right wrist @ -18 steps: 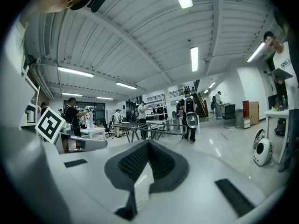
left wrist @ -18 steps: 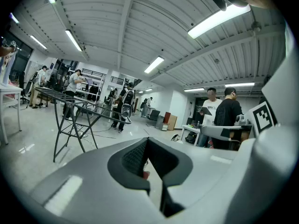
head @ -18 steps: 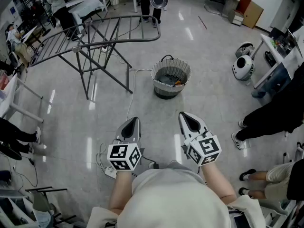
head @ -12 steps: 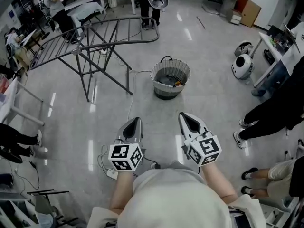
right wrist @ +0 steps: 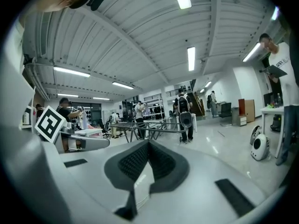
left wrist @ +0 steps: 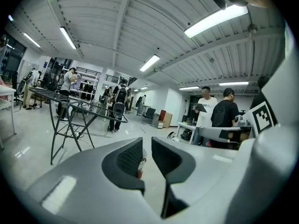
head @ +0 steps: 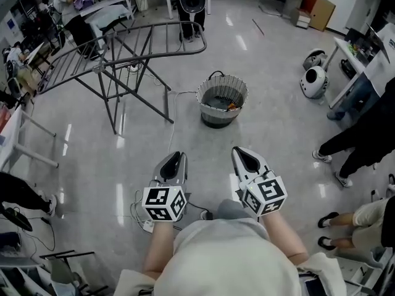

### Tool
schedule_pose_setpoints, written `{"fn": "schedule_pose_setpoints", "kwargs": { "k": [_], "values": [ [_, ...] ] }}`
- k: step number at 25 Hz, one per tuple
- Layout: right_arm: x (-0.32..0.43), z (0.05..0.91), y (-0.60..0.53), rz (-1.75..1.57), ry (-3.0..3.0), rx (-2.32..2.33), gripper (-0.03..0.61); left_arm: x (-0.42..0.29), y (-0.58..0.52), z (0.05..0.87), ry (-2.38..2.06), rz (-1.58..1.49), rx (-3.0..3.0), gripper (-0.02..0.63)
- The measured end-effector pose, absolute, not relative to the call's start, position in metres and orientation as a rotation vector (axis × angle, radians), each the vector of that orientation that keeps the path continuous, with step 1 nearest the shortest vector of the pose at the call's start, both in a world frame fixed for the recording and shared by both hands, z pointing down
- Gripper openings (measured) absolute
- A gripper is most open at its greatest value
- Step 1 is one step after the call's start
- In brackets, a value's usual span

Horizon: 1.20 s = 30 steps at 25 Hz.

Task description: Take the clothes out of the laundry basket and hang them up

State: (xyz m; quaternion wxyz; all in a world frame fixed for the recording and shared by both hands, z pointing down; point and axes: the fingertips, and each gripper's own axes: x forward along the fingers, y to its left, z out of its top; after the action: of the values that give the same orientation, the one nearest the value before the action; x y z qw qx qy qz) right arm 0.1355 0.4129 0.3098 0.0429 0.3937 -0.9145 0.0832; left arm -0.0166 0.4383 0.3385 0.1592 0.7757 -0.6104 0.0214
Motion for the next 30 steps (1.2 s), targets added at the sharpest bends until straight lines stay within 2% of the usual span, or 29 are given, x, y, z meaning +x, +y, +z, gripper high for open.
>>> {"fn": "schedule_pose_setpoints", "kwargs": {
  "k": [1, 2, 5, 7, 11, 13, 21, 30],
  "values": [
    [0.136, 0.311, 0.411, 0.269, -2.787, 1.212, 0.002, -0.016, 0.436, 0.338, -1.731, 0.063, 2.223, 0.076],
    [0.137, 0.312, 0.409, 0.284, -2.780, 1.214, 0.002, -0.015, 0.434, 0.338, -1.721, 0.064, 2.229, 0.081],
    [0.140, 0.316, 0.404, 0.308, -2.772, 1.196, 0.097, -0.014, 0.427, 0.340, -1.695, 0.059, 2.244, 0.119],
    [0.140, 0.318, 0.397, 0.305, -2.765, 1.194, 0.125, -0.014, 0.418, 0.343, -1.670, 0.053, 2.253, 0.143],
    [0.141, 0.327, 0.374, 0.329, -2.759, 1.197, 0.224, -0.016, 0.392, 0.351, -1.647, 0.050, 2.258, 0.207],
    [0.142, 0.333, 0.357, 0.327, -2.756, 1.201, 0.246, -0.015, 0.375, 0.358, -1.640, 0.046, 2.259, 0.231],
    [0.160, 0.339, 0.263, 0.321, -2.765, 1.193, 0.280, 0.007, 0.288, 0.371, -1.629, 0.056, 2.267, 0.278],
    [0.183, 0.335, 0.140, 0.294, -2.773, 1.145, 0.287, 0.024, 0.163, 0.372, -1.664, -0.012, 2.194, 0.282]
  ]
}}
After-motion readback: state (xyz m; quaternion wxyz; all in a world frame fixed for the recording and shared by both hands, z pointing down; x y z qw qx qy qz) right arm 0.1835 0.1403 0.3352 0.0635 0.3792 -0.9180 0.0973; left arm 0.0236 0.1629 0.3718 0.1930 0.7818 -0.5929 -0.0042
